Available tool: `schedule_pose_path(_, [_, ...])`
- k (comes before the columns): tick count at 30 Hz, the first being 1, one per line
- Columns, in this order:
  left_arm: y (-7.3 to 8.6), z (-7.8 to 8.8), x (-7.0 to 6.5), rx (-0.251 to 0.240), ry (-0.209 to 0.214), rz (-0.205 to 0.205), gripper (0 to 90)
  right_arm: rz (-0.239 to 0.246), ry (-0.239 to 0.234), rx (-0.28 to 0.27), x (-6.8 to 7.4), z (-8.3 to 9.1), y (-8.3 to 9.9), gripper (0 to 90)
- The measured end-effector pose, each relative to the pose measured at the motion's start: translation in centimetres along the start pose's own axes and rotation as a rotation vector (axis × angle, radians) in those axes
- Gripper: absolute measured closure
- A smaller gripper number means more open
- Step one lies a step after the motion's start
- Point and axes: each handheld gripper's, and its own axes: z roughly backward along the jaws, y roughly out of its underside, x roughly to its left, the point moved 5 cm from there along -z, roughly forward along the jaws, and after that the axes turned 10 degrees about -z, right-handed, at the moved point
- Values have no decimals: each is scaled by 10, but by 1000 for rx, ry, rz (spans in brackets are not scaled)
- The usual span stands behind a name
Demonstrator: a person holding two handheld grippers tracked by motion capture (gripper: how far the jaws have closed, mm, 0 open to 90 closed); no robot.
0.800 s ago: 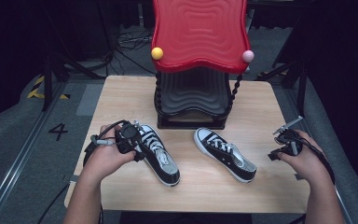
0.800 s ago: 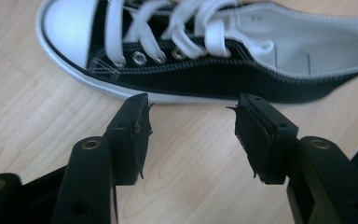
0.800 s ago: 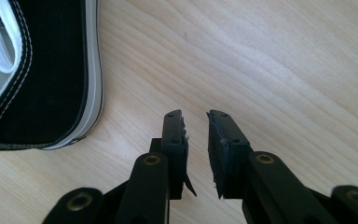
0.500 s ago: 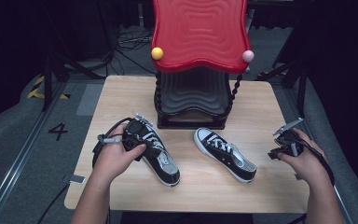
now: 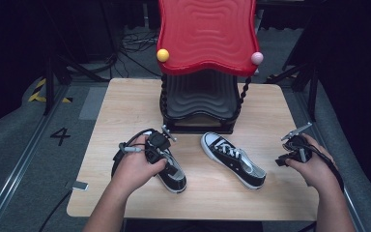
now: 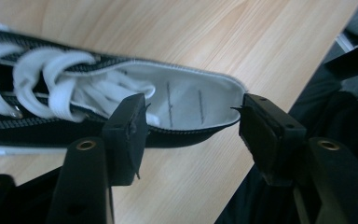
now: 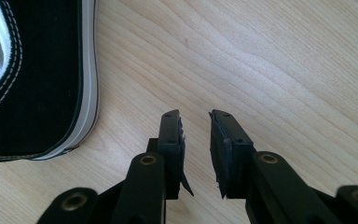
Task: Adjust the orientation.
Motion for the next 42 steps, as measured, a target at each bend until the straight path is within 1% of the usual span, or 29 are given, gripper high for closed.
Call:
schedule_pose_path(1, [0,-4,0,26,-24,1,386,1,3,0,0,0,0,750])
schedule_pose_path(2, [0,-6,0,33,-29,7,371,2,9,2,-1,-1,0,749])
schedule_pose_path(3, [-1,-9,0,34,-21,9,370,3,14,3,-1,-1,0,749])
schedule_pose_path(6, [-3,-16,-1,53,-14,7,351,7,18,7,0,-3,-1,749])
schedule_pose_path(7, [-4,-19,-2,58,-10,-5,351,11,20,11,0,-4,-1,749])
schedule_pose_path(9, [-5,-20,-3,61,-9,-11,357,10,18,11,1,-5,-2,748])
schedule_pose_path(10, [-5,-20,-3,61,-15,-16,357,10,18,11,1,-5,-2,748])
schedule_pose_path(11, [-6,-20,-3,43,1,-19,382,10,17,11,1,-5,-2,746])
schedule_pose_path(12, [-6,-20,-4,38,5,-23,402,10,17,11,0,-5,-2,744])
schedule_pose_path(15, [-6,-18,-6,34,5,-23,429,7,18,10,0,-5,-2,742])
schedule_pose_path(18, [-8,-17,-12,16,49,-38,431,9,18,7,1,-5,-2,740])
schedule_pose_path(19, [-8,-18,-15,21,59,-42,434,9,18,6,1,-5,-2,738])
schedule_pose_path(20, [-8,-18,-15,21,59,-42,434,9,18,6,1,-5,-2,738])
schedule_pose_path(21, [-9,-20,-18,39,62,-43,435,10,19,5,1,-5,-2,731])
schedule_pose_path(22, [-9,-22,-19,43,65,-46,435,10,19,5,1,-5,-2,731])
schedule_pose_path(24, [-10,-28,-20,59,79,-51,452,12,20,8,1,-6,-2,729])
schedule_pose_path(25, [-9,-33,-19,82,85,-48,463,14,17,10,2,-7,-3,727])
schedule_pose_path(27, [-9,-36,-19,91,89,-49,468,15,16,10,2,-7,-3,726])
schedule_pose_path(28, [-10,-40,-19,95,97,-50,509,16,18,10,1,-7,-3,726])
schedule_pose_path(30, [-12,-44,-19,93,102,-52,553,15,17,9,1,-7,-3,725])
schedule_pose_path(31, [-12,-45,-19,95,106,-44,585,15,16,9,0,-7,-3,724])
schedule_pose_path(32, [-13,-46,-19,86,109,-39,604,14,16,9,0,-7,-2,721])
schedule_pose_path(33, [-13,-46,-19,86,109,-39,627,12,14,9,0,-8,-2,718])
schedule_pose_path(34, [-14,-46,-19,67,114,-35,627,12,14,9,0,-8,-2,718])
schedule_pose_path(35, [-14,-47,-19,68,118,-23,674,10,12,10,1,-8,-2,718])
schedule_pose_path(36, [-14,-47,-20,70,121,-22,674,10,12,10,1,-8,-2,718])
schedule_pose_path(38, [-13,-46,-20,74,121,-14,710,13,10,13,1,-9,-2,717])
schedule_pose_path(39, [-13,-45,-21,78,117,-18,748,13,13,14,2,-9,-3,716])
schedule_pose_path(42, [-11,-42,-23,95,99,-35,787,16,14,15,2,-10,-3,714])
